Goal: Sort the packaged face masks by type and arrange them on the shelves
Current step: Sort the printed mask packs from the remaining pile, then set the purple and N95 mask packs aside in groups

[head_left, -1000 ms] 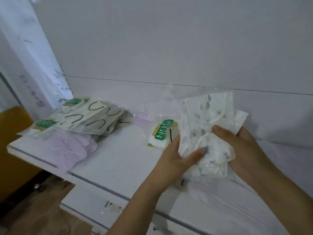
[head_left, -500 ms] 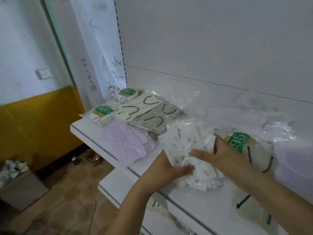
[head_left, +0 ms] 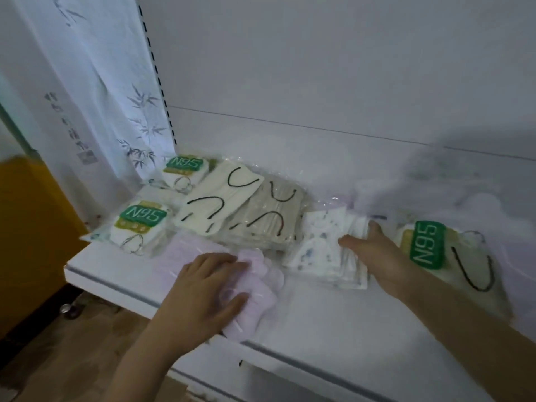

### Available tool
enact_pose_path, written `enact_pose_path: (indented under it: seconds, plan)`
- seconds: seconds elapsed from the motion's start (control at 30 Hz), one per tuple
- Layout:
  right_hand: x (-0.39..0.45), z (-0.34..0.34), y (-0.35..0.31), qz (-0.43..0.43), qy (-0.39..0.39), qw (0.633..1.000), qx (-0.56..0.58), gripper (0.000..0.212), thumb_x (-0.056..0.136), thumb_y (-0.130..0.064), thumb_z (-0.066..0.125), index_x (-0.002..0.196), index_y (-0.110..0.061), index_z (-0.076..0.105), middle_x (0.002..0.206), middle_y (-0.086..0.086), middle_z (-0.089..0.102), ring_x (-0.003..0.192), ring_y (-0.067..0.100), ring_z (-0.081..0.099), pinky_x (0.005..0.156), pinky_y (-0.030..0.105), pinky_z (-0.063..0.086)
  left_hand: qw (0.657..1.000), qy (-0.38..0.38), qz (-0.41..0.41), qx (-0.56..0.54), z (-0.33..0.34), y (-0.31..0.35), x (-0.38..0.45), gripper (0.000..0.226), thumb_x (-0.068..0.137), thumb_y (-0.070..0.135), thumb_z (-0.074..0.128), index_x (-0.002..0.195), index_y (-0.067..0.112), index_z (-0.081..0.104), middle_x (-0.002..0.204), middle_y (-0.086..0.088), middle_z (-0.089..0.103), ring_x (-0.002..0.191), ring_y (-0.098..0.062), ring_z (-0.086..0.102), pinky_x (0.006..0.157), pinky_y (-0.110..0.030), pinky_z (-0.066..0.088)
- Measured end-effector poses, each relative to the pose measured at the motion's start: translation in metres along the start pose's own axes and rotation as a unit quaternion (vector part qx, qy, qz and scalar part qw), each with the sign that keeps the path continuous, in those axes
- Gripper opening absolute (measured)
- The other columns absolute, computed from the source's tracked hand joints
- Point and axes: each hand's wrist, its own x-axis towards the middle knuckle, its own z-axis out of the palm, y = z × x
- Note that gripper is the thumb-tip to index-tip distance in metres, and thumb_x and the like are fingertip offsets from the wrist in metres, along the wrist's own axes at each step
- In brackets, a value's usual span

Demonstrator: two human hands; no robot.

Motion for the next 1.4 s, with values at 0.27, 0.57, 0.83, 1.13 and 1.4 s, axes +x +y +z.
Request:
enact_pose_path:
  seconds: [0.27, 0.57, 0.83, 1.13, 1.4]
  plan:
    - [-0.009, -0.007, -0.014, -0.135, 0.161, 0.902, -0.376, 0.038, 0.095, -0.036, 0.056, 0.117, -0.005, 0.057, 0.109, 0.011, 0.06, 0.096, 0.025, 0.057, 0.077, 0.031, 0.042, 0.989, 0.145, 0.002, -0.028, 0.01, 0.018, 0.036, 0.026, 0.087, 0.043, 0.053, 0.102, 0.022, 0.061, 0.101, 0.006, 0.054, 0.095, -0.019, 0.052, 0.076, -0.033, 0.036]
    - [0.094, -0.016, -0.054, -0.233, -0.04, 0.718, -0.654, 0.052, 0.09, -0.013, 0.062, 0.139, -0.02, 0.047, 0.141, 0.0, 0.049, 0.118, 0.025, 0.057, 0.092, 0.033, 0.045, 0.987, -0.095, 0.131, 0.003, 0.061, 0.09, 0.102, 0.064, 0.092, 0.065, 0.036, 0.147, 0.033, 0.044, 0.155, -0.005, 0.041, 0.142, -0.029, 0.038, 0.115, -0.046, 0.034]
    - [0.11, -0.035, -0.056, -0.225, -0.073, 0.645, -0.727, 0.019, 0.084, -0.027, 0.068, 0.102, -0.023, 0.063, 0.11, -0.002, 0.064, 0.103, 0.021, 0.061, 0.076, 0.029, 0.045, 0.978, -0.165, 0.116, 0.052, 0.05, 0.099, 0.106, 0.064, 0.086, 0.075, 0.028, 0.14, 0.045, 0.045, 0.147, 0.009, 0.039, 0.134, -0.019, 0.037, 0.109, -0.041, 0.034]
    - [0.076, -0.091, -0.091, -0.366, 0.063, 0.752, -0.545, 0.012, 0.08, -0.029, 0.066, 0.077, -0.024, 0.055, 0.082, -0.008, 0.057, 0.078, 0.017, 0.061, 0.065, 0.029, 0.044, 0.989, -0.088, 0.046, -0.114, 0.033, 0.115, 0.149, 0.061, 0.086, 0.068, 0.049, 0.14, 0.039, 0.048, 0.134, 0.014, 0.051, 0.125, -0.007, 0.047, 0.106, -0.023, 0.038]
    - [0.031, -0.095, -0.13, -0.438, 0.138, 0.857, -0.232, 0.017, 0.085, -0.018, 0.067, 0.075, -0.01, 0.056, 0.065, -0.004, 0.063, 0.053, 0.002, 0.065, 0.057, 0.014, 0.044, 0.919, 0.019, -0.072, -0.388, 0.017, 0.169, 0.234, 0.091, 0.077, 0.051, 0.08, 0.152, 0.03, 0.033, 0.145, 0.004, 0.055, 0.123, -0.007, 0.059, 0.106, -0.034, 0.05]
